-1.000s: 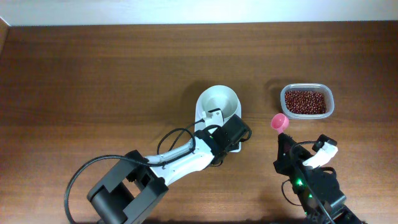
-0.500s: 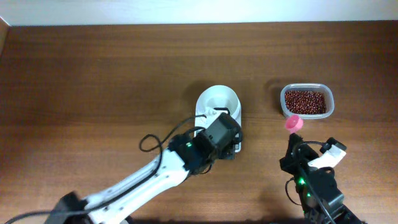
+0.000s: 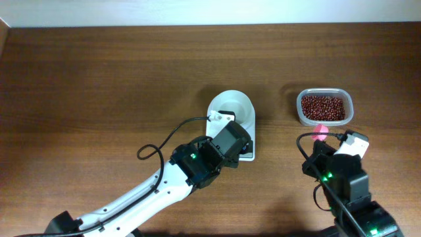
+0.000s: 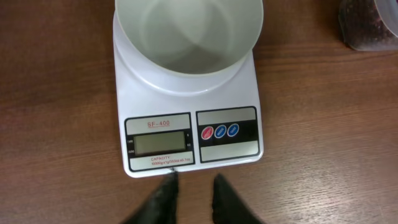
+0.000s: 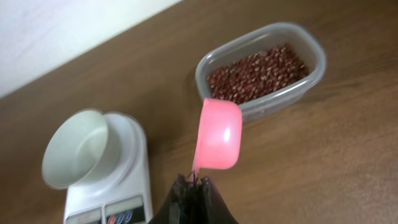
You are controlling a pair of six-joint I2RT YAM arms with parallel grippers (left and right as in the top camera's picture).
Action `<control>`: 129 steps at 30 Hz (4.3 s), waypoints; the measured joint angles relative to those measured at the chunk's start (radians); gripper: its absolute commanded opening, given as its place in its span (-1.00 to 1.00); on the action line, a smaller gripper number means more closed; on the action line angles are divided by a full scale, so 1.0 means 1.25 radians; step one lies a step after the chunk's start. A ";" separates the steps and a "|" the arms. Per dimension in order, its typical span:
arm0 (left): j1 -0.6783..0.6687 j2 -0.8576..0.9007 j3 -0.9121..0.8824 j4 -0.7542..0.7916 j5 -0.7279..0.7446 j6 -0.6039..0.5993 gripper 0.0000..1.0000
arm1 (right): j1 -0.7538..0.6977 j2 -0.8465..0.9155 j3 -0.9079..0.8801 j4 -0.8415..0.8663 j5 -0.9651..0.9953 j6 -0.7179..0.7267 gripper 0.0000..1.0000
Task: Scoop and weigh 50g on scale
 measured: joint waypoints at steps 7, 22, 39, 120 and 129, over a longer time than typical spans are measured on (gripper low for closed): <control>0.000 0.000 0.000 0.001 0.000 0.002 0.98 | -0.019 0.044 0.052 -0.020 -0.256 -0.020 -0.92; 0.000 0.000 0.000 0.015 0.152 -0.008 0.98 | -0.019 0.047 0.052 -0.042 -0.238 -0.068 -0.92; 0.000 0.000 0.000 0.016 0.132 -0.008 0.98 | -0.019 0.121 0.072 -0.041 -0.230 -0.086 -0.92; 0.000 0.000 0.000 0.016 0.129 -0.008 0.98 | -0.333 0.625 0.540 -0.416 -0.289 -0.337 -0.92; 0.000 0.000 0.000 0.016 0.129 -0.008 0.98 | -0.333 0.625 0.540 -0.424 -0.291 -0.366 -0.92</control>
